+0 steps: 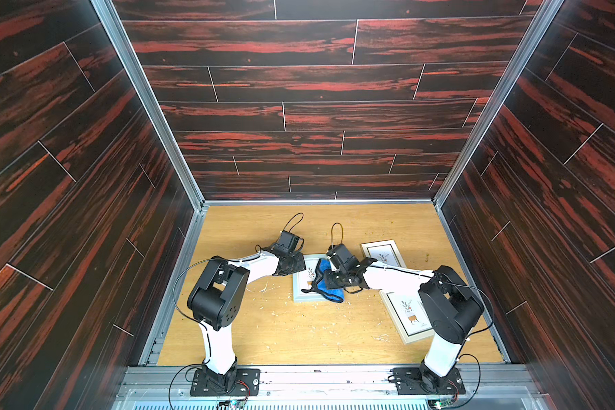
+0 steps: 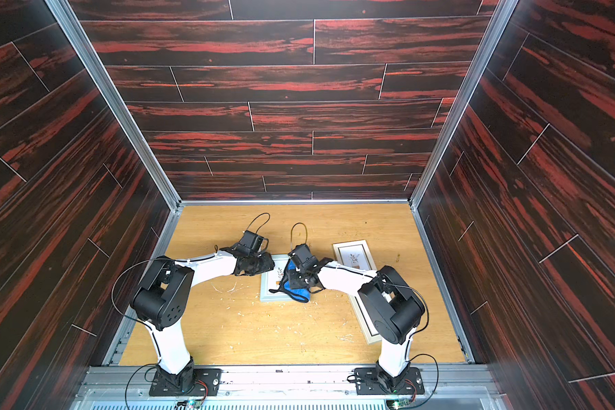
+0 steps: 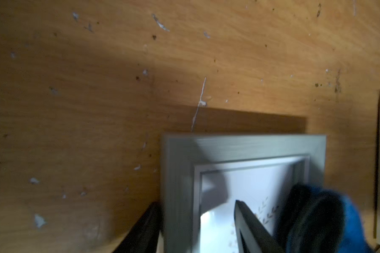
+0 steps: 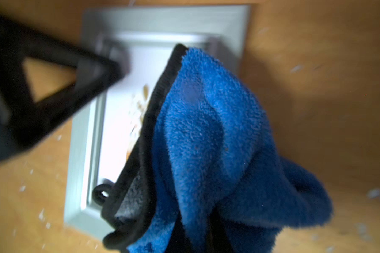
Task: Wipe the picture frame with a cloth
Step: Move the picture frame to the center of the board, then wipe the dirt from the picture frame.
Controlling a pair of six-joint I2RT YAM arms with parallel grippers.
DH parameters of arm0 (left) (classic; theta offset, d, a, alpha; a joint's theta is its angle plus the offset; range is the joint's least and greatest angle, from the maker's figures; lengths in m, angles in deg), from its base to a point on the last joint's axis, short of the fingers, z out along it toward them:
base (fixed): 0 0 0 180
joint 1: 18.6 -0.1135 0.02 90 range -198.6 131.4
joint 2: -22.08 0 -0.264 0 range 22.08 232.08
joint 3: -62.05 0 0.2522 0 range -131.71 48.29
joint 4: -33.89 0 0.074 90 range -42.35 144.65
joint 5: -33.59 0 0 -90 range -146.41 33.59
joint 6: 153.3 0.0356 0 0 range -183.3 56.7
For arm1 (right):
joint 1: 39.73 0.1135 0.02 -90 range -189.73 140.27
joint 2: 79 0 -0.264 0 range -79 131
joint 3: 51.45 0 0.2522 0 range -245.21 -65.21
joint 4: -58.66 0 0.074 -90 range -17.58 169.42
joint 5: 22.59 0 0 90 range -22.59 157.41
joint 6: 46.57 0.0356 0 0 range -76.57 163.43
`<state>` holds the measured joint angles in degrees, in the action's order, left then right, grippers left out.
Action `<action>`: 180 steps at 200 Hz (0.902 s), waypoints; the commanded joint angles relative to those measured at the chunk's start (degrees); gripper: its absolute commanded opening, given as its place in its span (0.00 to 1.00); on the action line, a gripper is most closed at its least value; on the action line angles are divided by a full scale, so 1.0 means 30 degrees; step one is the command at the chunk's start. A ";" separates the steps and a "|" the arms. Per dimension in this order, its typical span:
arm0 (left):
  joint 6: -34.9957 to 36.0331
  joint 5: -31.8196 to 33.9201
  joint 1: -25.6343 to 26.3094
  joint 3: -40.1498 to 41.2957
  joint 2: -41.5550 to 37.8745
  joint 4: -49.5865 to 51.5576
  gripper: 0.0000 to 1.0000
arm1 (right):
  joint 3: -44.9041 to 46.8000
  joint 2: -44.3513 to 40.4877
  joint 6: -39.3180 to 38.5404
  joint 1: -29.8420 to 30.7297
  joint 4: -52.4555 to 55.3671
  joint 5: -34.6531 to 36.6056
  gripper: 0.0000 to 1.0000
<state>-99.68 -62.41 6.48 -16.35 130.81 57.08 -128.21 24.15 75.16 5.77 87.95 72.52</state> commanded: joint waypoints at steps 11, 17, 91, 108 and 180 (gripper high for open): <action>0.0816 0.0653 -0.0040 0.0427 -0.0772 0.1617 0.55 | -0.0590 -0.1186 -0.0308 0.0054 0.1956 0.2001 0.00; 0.0923 0.0855 -0.0040 0.0803 -0.1233 0.1711 0.55 | -0.0725 -0.1356 -0.0697 0.0068 0.2015 0.2477 0.00; 0.1394 0.0112 0.0644 0.5136 -0.5751 0.2091 0.61 | -0.1187 -0.0912 -0.3837 0.1547 0.0625 0.2070 0.00; 0.0991 -0.0615 0.0887 0.5632 -0.5755 0.1549 0.61 | -0.1365 -0.0315 -0.3851 0.1810 0.0653 0.2047 0.00; 0.0699 -0.0495 0.1483 0.6451 -0.4994 0.1098 0.44 | -0.4331 0.2857 -0.3771 0.0891 0.2664 0.4329 0.00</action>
<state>-97.34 -63.89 10.94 1.72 114.70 60.86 -135.77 29.25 63.92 10.80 92.78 81.48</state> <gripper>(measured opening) 0.471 0.097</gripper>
